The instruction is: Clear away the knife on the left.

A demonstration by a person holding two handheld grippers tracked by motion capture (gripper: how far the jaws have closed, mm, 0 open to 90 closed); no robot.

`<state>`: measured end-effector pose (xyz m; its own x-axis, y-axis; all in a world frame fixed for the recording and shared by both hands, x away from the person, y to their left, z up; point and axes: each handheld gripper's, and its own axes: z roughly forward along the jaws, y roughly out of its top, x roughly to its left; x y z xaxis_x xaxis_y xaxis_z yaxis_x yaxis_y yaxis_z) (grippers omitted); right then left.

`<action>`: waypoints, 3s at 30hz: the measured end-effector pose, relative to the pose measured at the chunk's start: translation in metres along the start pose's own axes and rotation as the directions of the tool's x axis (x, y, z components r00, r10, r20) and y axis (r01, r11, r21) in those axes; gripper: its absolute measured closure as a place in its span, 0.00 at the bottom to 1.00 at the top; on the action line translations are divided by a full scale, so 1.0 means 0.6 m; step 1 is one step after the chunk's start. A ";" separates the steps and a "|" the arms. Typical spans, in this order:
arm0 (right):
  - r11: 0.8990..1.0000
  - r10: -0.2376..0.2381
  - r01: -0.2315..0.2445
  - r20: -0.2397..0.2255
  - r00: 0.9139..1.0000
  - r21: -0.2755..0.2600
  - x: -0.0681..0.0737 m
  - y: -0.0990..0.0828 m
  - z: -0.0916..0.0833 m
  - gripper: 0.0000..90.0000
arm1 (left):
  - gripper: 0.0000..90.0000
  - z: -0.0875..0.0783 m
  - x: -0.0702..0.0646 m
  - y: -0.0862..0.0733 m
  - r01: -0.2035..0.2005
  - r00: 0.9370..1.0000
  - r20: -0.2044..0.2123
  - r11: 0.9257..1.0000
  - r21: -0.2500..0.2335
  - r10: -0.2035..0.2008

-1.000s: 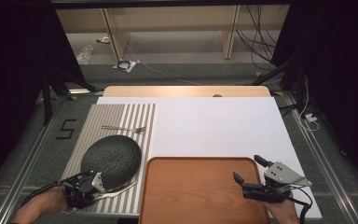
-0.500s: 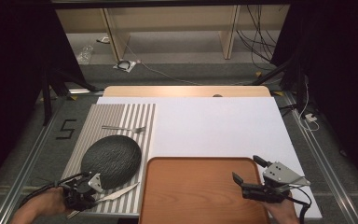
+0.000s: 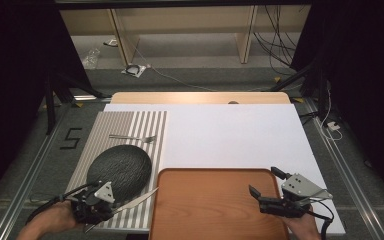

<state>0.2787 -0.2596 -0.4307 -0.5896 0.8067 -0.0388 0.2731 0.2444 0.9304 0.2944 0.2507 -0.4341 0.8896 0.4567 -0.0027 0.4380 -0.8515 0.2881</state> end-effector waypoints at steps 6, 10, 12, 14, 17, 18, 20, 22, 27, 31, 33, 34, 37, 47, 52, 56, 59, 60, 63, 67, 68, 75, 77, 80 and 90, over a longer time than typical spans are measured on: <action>1.000 -0.001 0.001 0.001 1.000 -0.004 -0.001 0.000 -0.001 0.12 | 0.89 0.004 -0.007 0.036 0.026 1.000 0.009 0.998 -0.055 -0.025; 1.000 -0.004 0.004 0.004 1.000 0.007 0.000 0.001 -0.003 0.12 | 0.89 0.012 -0.013 0.063 0.033 0.999 0.024 0.996 -0.086 -0.031; 1.000 -0.003 0.003 0.005 1.000 0.008 -0.001 0.001 -0.003 0.12 | 0.89 0.014 -0.018 0.078 0.031 0.999 0.022 0.994 -0.103 -0.029; 1.000 -0.005 0.005 0.004 1.000 0.005 -0.001 0.001 -0.003 0.12 | 0.89 0.016 -0.023 0.092 0.027 0.999 0.032 0.992 -0.124 -0.023; 1.000 0.002 -0.002 0.003 1.000 -0.008 -0.002 0.001 -0.003 0.12 | 0.89 0.019 -0.028 0.105 0.020 0.999 0.040 0.990 -0.137 -0.015; 1.000 0.002 -0.002 0.003 1.000 -0.008 -0.002 0.001 -0.003 0.12 | 0.89 0.020 -0.030 0.111 0.013 0.999 0.039 0.989 -0.145 -0.007; 1.000 -0.001 0.001 0.004 1.000 -0.011 -0.002 0.001 -0.003 0.12 | 0.89 0.023 -0.035 0.128 0.010 0.999 0.045 0.985 -0.170 -0.003; 1.000 0.000 0.000 0.004 1.000 -0.010 -0.002 0.001 -0.004 0.12 | 0.89 0.024 -0.037 0.138 0.014 0.999 0.047 0.983 -0.181 -0.005; 1.000 0.000 0.000 0.004 1.000 -0.014 -0.001 0.001 -0.004 0.12 | 0.89 0.028 -0.044 0.161 0.029 0.999 0.048 0.983 -0.183 -0.020; 1.000 0.000 0.000 0.004 1.000 -0.014 -0.002 0.001 -0.004 0.12 | 0.89 0.029 -0.052 0.176 0.044 0.998 0.059 0.983 -0.180 -0.034; 1.000 0.000 0.000 0.004 1.000 -0.014 -0.002 0.001 -0.004 0.12 | 0.89 0.032 -0.057 0.183 0.027 0.999 0.043 0.984 -0.176 -0.020; 1.000 0.000 0.000 0.004 1.000 -0.012 -0.002 0.002 -0.005 0.12 | 0.89 0.034 -0.058 0.185 0.033 0.998 0.049 0.983 -0.179 -0.025; 1.000 0.000 0.000 0.002 1.000 -0.017 -0.002 0.002 -0.005 0.12 | 0.89 0.037 -0.060 0.189 0.046 0.998 0.057 0.982 -0.182 -0.036; 1.000 0.002 -0.002 0.001 1.000 -0.022 -0.002 0.001 -0.007 0.13 | 0.89 0.052 -0.092 0.216 0.029 0.996 0.084 0.989 -0.142 -0.017; 1.000 0.002 -0.002 0.001 1.000 -0.018 -0.002 0.001 -0.006 0.13 | 0.89 0.056 -0.105 0.220 0.016 0.995 0.096 0.992 -0.127 -0.003; 1.000 -0.002 0.002 0.001 1.000 -0.015 -0.001 0.001 -0.006 0.13 | 0.89 0.058 -0.113 0.223 0.003 0.995 0.104 0.993 -0.116 0.009; 1.000 0.000 0.000 0.001 1.000 -0.016 -0.001 0.001 -0.006 0.13 | 0.89 0.063 -0.128 0.229 -0.021 0.992 0.121 0.995 -0.100 0.033; 1.000 0.003 -0.003 0.002 1.000 -0.016 -0.001 0.001 -0.006 0.13 | 0.89 0.065 -0.131 0.230 -0.030 0.991 0.124 0.995 -0.097 0.042; 1.000 -0.002 0.002 0.001 1.000 -0.015 -0.001 0.001 -0.006 0.13 | 0.89 0.070 -0.140 0.233 -0.041 0.990 0.134 0.995 -0.086 0.053; 1.000 -0.006 0.006 -0.001 1.000 -0.015 0.000 0.000 -0.005 0.13 | 0.89 0.077 -0.147 0.235 -0.052 0.988 0.144 0.996 -0.073 0.062; 1.000 -0.005 0.005 -0.001 1.000 -0.014 0.000 0.000 -0.005 0.13 | 0.89 0.082 -0.151 0.237 -0.059 0.987 0.145 0.996 -0.065 0.068; 1.000 -0.006 0.006 -0.001 1.000 -0.010 0.000 0.000 -0.006 0.13 | 0.89 0.093 -0.157 0.238 -0.071 0.986 0.148 0.997 -0.030 0.075; 1.000 -0.006 0.006 -0.002 1.000 -0.014 0.000 0.000 -0.005 0.13 | 0.89 0.100 -0.161 0.238 -0.080 0.986 0.146 0.997 -0.009 0.081; 1.000 -0.009 0.009 -0.001 1.000 -0.012 0.000 0.000 -0.004 0.13 | 0.89 0.104 -0.161 0.238 -0.079 0.986 0.150 0.997 0.005 0.078; 1.000 -0.014 0.014 0.000 1.000 -0.007 0.000 0.000 -0.005 0.13 | 0.88 0.108 -0.163 0.236 -0.094 0.985 0.148 0.995 0.043 0.086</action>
<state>0.2763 -0.2612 -0.4298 -0.5936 0.8031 -0.0513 0.2600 0.2517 0.9322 0.2777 0.0689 -0.4552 0.9334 0.3384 -0.1194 0.3580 -0.9008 0.2456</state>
